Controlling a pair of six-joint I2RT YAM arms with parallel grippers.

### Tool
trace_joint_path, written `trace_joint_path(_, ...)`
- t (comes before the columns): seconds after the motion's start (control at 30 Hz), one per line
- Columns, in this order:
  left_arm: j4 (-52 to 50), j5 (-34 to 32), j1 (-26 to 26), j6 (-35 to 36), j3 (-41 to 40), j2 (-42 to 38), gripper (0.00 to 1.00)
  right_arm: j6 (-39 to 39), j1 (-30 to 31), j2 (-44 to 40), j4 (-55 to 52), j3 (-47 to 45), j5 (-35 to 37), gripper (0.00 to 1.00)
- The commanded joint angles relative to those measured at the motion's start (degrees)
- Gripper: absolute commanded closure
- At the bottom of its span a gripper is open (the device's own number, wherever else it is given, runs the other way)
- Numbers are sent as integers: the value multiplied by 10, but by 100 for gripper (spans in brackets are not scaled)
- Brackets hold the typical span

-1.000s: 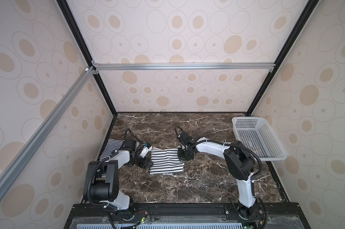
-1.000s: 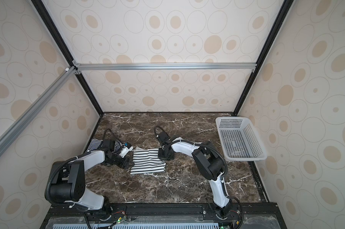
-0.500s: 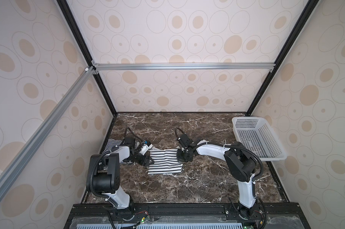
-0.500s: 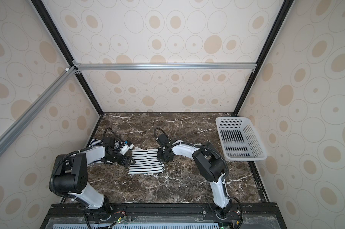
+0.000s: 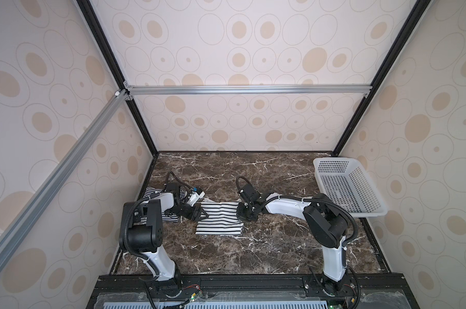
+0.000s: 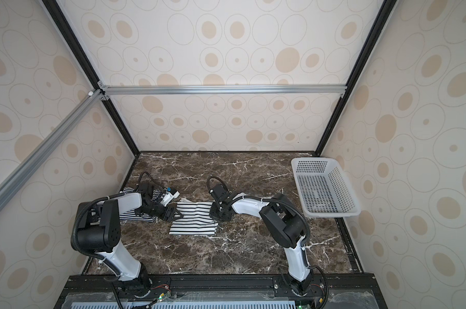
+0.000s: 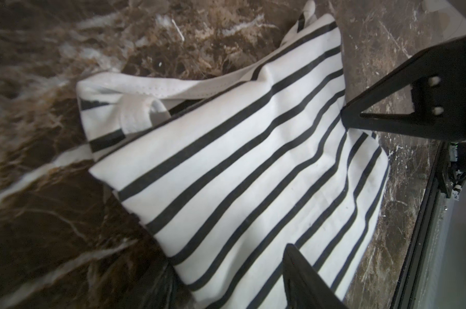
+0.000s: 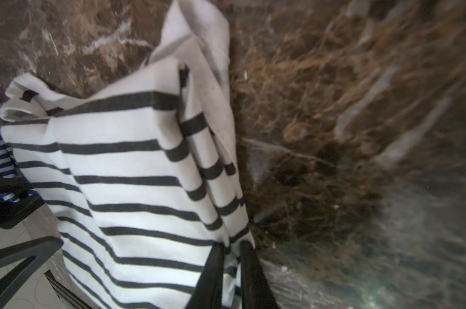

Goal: Fold and stack tank tops
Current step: Pick up the tank top from the center of the table.

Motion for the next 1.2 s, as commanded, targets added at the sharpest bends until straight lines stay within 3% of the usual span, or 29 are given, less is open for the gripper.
trace_joint_path(0.0,-18,-65,8,-2,-7,36,38,37,15,13,-22,-30,5,85)
trace_joint_path(0.17,-6,-75,12,-19,-1,49,43,42,22,11,-23,-27,10,85)
trace_joint_path(0.43,-6,-57,14,-23,8,60,72,41,22,7,-31,-28,19,86)
trace_joint_path(0.93,-5,-44,13,-29,16,80,68,53,35,21,-18,-19,17,86)
trace_joint_path(1.07,-6,-43,14,-30,19,85,74,55,36,20,-17,-21,19,86)
trace_joint_path(1.17,-10,-39,14,-30,23,85,86,55,36,19,-15,-23,22,86)
